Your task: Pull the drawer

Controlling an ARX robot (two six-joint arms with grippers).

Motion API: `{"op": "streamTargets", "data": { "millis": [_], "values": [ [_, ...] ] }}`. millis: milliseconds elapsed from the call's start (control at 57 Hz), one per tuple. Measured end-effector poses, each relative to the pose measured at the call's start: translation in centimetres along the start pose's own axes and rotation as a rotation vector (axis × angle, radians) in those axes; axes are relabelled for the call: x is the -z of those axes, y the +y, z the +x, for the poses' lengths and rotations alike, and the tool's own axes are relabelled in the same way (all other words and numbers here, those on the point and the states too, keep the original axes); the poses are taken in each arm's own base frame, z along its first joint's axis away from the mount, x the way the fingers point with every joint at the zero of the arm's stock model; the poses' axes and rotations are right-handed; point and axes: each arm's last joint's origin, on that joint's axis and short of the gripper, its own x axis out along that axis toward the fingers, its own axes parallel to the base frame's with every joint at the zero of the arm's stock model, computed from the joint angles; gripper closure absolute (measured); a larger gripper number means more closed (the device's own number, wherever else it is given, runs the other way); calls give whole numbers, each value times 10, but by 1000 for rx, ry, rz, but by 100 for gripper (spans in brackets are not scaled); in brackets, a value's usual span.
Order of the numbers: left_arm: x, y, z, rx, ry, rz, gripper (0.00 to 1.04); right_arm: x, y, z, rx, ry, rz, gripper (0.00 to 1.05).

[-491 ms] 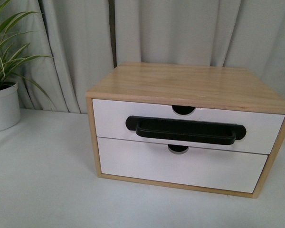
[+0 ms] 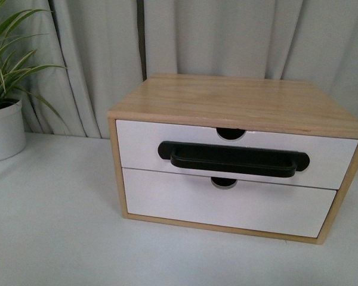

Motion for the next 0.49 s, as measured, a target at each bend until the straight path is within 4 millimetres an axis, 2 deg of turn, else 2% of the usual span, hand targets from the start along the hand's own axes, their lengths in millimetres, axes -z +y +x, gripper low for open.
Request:
{"op": "streamTargets", "data": {
  "millis": [491],
  "values": [
    [0,0,0,0,0,0,6,0,0,0,0,0,0,9]
  ]
}}
